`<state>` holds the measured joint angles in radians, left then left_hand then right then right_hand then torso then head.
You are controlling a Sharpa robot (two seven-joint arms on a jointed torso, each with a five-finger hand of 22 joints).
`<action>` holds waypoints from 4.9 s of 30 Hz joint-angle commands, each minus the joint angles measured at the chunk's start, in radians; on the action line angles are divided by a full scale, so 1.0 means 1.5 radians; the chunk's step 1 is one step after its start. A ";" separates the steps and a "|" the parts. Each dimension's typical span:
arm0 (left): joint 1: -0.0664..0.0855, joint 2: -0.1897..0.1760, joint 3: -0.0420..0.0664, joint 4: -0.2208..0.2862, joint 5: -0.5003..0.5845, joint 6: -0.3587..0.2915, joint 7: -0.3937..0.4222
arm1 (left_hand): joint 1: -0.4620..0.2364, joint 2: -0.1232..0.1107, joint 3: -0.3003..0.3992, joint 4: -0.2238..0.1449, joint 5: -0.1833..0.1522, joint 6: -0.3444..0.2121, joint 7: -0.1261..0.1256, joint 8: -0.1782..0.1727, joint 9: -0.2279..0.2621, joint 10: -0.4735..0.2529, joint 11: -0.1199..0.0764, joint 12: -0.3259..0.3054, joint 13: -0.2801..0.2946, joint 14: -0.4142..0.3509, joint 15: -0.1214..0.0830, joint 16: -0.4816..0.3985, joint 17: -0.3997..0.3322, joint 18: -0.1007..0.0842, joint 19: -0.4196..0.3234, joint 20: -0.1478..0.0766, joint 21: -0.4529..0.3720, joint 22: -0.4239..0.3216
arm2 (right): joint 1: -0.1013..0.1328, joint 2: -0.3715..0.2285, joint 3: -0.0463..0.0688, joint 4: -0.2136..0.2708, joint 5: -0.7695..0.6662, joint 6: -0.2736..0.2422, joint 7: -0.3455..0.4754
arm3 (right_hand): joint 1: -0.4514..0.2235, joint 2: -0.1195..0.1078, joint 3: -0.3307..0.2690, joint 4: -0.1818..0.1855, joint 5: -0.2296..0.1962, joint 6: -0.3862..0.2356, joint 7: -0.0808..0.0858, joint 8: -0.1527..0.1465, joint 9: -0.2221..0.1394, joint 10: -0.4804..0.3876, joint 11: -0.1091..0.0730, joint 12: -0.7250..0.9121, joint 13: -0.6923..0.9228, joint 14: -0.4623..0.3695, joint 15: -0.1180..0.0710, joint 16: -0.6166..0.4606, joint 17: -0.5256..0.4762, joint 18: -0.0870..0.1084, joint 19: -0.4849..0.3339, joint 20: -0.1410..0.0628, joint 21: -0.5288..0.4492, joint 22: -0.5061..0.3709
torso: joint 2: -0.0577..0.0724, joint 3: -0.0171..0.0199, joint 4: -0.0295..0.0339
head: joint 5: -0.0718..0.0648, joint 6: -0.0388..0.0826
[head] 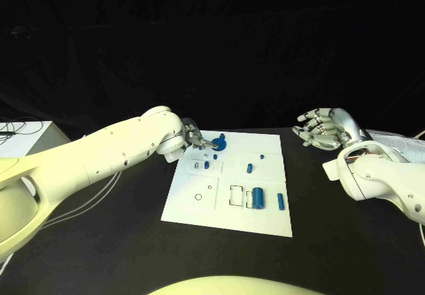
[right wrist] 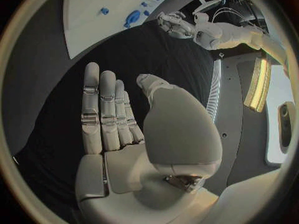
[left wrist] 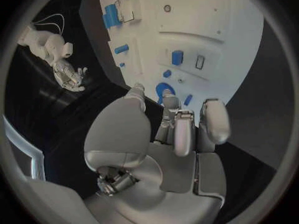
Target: Assemble the parts on the task board
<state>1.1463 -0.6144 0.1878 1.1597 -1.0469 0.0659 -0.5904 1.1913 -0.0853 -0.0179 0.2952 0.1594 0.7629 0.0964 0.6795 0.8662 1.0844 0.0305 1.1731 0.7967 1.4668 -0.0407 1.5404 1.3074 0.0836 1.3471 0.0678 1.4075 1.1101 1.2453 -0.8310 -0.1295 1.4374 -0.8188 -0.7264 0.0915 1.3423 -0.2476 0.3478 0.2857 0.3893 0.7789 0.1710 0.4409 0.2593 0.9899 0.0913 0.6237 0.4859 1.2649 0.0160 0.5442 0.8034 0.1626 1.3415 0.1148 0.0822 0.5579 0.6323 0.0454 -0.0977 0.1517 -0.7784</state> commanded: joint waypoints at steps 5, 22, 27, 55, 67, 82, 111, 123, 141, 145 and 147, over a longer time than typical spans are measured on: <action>0.005 0.006 0.010 -0.023 0.013 -0.010 0.020 | 0.039 0.011 0.069 0.000 0.003 -0.005 0.004 -0.001 -0.020 -0.017 -0.001 -0.007 -0.019 0.048 0.007 -0.006 0.128 0.006 -0.010 0.001 -0.008 -0.007 | 0.000 -0.001 0.000 0.004 -0.001 0.003 0.008 | -0.006 0.003 -0.002 -0.001 0.006 -0.003 0.003 0.003 -0.001 0.002 0.001 -0.002 -0.002 0.005 0.001 -0.005 0.000 0.013 0.004 0.002 -0.003 -0.003 | 0.001 -0.0003 0.0009 | -0.002 0.004; 0.024 0.083 0.012 -0.174 -0.041 0.001 0.040 | 0.019 -0.025 0.158 0.000 0.001 0.001 0.005 -0.003 -0.047 -0.015 0.000 -0.006 -0.033 0.051 0.007 -0.003 0.132 0.005 -0.005 0.002 -0.008 -0.003 | 0.005 0.000 0.001 0.012 -0.001 0.002 0.008 | -0.001 0.005 0.001 -0.004 0.009 -0.003 0.002 0.004 -0.001 0.002 0.001 -0.002 -0.003 0.007 0.000 -0.009 0.000 0.013 0.006 0.001 -0.004 -0.007 | 0.016 0.0005 -0.0055 | 0.002 0.022; 0.028 0.097 0.012 -0.204 -0.049 0.014 0.035 | 0.007 -0.034 0.163 0.001 0.000 0.002 0.005 -0.003 -0.051 -0.013 0.001 -0.005 -0.034 0.052 0.007 -0.002 0.133 0.004 -0.004 0.001 -0.007 -0.001 | 0.008 -0.001 0.002 0.015 -0.003 0.001 0.008 | -0.001 0.005 0.002 -0.004 0.010 -0.002 0.002 0.004 -0.001 0.002 0.001 -0.003 -0.004 0.008 0.000 -0.010 0.001 0.013 0.007 0.001 -0.004 -0.008 | 0.023 0.0009 -0.0062 | 0.002 0.026; 0.033 0.110 0.008 -0.240 -0.052 0.052 0.025 | 0.001 -0.047 0.172 0.000 0.001 -0.001 0.006 0.000 -0.055 -0.021 0.002 -0.008 -0.043 0.049 0.008 -0.004 0.128 0.005 -0.007 0.003 -0.010 -0.006 | 0.011 0.000 0.004 0.017 -0.007 -0.001 0.009 | -0.001 0.005 0.002 -0.004 0.011 -0.003 0.002 0.004 -0.001 0.002 0.001 -0.003 -0.004 0.008 0.000 -0.011 0.001 0.013 0.007 0.001 -0.004 -0.009 | 0.031 0.0014 -0.0031 | 0.001 0.028; 0.033 0.114 -0.003 -0.247 -0.045 0.056 0.028 | 0.016 -0.048 0.204 0.000 0.002 -0.003 0.006 0.002 -0.060 -0.024 0.002 -0.008 -0.046 0.049 0.008 -0.004 0.128 0.005 -0.008 0.003 -0.010 -0.005 | 0.011 0.002 0.004 0.016 -0.007 -0.001 0.010 | -0.001 0.005 0.002 -0.004 0.011 -0.003 0.002 0.004 -0.001 0.002 0.001 -0.003 -0.004 0.008 0.000 -0.011 0.001 0.013 0.007 0.001 -0.004 -0.009 | 0.034 0.0016 -0.0049 | 0.000 0.028; 0.033 0.117 -0.014 -0.249 -0.032 0.046 0.036 | 0.030 -0.052 0.311 0.000 0.002 0.000 0.002 0.016 -0.064 -0.025 -0.003 -0.006 -0.050 0.049 0.006 -0.004 0.127 0.006 -0.008 0.000 -0.010 -0.004 | 0.011 0.004 0.004 0.012 -0.028 0.000 0.010 | -0.002 0.004 0.002 -0.004 0.012 -0.002 0.003 0.004 -0.001 0.003 0.001 -0.003 -0.005 0.009 0.000 -0.013 0.001 0.013 0.008 0.001 -0.005 -0.011 | 0.033 0.0019 -0.0031 | 0.000 0.023; 0.032 0.035 -0.013 -0.111 0.091 0.003 0.022 | -0.002 -0.122 0.701 -0.098 0.006 -0.026 -0.020 0.157 0.044 0.034 -0.024 0.044 0.015 0.055 -0.014 0.004 0.141 0.001 0.007 -0.019 0.002 0.026 | 0.010 0.006 0.004 0.004 -0.022 0.005 0.006 | -0.005 0.004 0.002 -0.002 0.010 -0.002 0.003 0.004 -0.001 0.003 0.001 -0.003 -0.006 0.010 0.000 -0.014 0.001 0.013 0.008 0.001 -0.005 -0.013 | 0.027 0.0032 0.0017 | 0.001 0.016; 0.016 -0.030 -0.029 0.010 0.043 -0.065 0.020 | -0.002 -0.115 0.709 -0.106 0.001 -0.029 -0.018 0.162 0.049 0.043 -0.023 0.051 0.025 0.058 -0.014 0.007 0.146 -0.001 0.012 -0.019 0.006 0.036 | 0.010 0.004 0.004 0.001 -0.021 0.005 0.006 | -0.007 0.004 0.001 -0.001 0.010 -0.002 0.003 0.004 -0.001 0.004 0.001 -0.003 -0.006 0.011 0.001 -0.016 0.002 0.013 0.009 0.001 -0.005 -0.014 | 0.016 0.0007 0.0090 | 0.003 0.008; -0.038 -0.061 -0.039 0.074 -0.025 -0.133 0.019 | -0.005 -0.113 0.711 -0.109 0.001 -0.025 -0.019 0.166 0.052 0.055 -0.024 0.059 0.038 0.060 -0.015 0.009 0.152 -0.003 0.018 -0.020 0.011 0.046 | 0.009 0.004 0.004 -0.001 -0.022 0.006 0.006 | -0.008 0.005 0.001 0.000 0.011 -0.002 0.003 0.004 -0.001 0.004 0.001 -0.003 -0.006 0.011 0.001 -0.016 0.002 0.013 0.009 0.001 -0.005 -0.015 | 0.014 0.0014 0.0098 | 0.004 -0.001; -0.044 -0.061 -0.040 0.078 -0.027 -0.131 0.018 | -0.005 -0.113 0.711 -0.109 0.001 -0.025 -0.019 0.166 0.052 0.055 -0.024 0.059 0.038 0.060 -0.015 0.010 0.152 -0.003 0.018 -0.020 0.011 0.047 | 0.009 0.004 0.004 -0.001 -0.022 0.006 0.006 | -0.008 0.005 0.001 0.000 0.011 -0.002 0.003 0.004 -0.001 0.004 0.001 -0.003 -0.006 0.011 0.001 -0.016 0.002 0.013 0.009 0.001 -0.005 -0.015 | 0.014 0.0014 0.0094 | 0.003 -0.002; -0.046 -0.061 -0.040 0.078 -0.028 -0.126 0.016 | -0.005 -0.113 0.711 -0.109 0.001 -0.025 -0.019 0.166 0.052 0.055 -0.024 0.059 0.038 0.060 -0.015 0.010 0.152 -0.003 0.018 -0.020 0.011 0.047 | 0.009 0.004 0.004 -0.002 -0.022 0.006 0.006 | -0.008 0.005 0.001 0.000 0.011 -0.002 0.003 0.004 -0.001 0.004 0.001 -0.003 -0.006 0.011 0.001 -0.016 0.002 0.013 0.009 0.001 -0.005 -0.015 | 0.014 0.0013 0.0099 | 0.002 -0.004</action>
<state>1.0775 -0.7067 0.1268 1.2738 -1.0700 -0.1134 -0.5641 1.1881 -0.2648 0.8765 0.3005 0.1662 0.7225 0.0730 0.9211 0.9150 1.1620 -0.0035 1.2583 0.8529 1.4668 -0.0553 1.5510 1.3073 0.0836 1.3706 0.0379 1.4193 1.1794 1.2587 -0.8249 -0.1246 1.4347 -0.8441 -0.7270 0.0923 1.3383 -0.2436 0.3507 0.2828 0.4028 0.7788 0.1709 0.4409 0.2585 0.9899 0.0914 0.6237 0.4776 1.2754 0.0194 0.5247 0.8051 0.1624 1.3485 0.1147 0.0790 0.5368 0.6532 0.0473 -0.0829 0.1565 -0.7820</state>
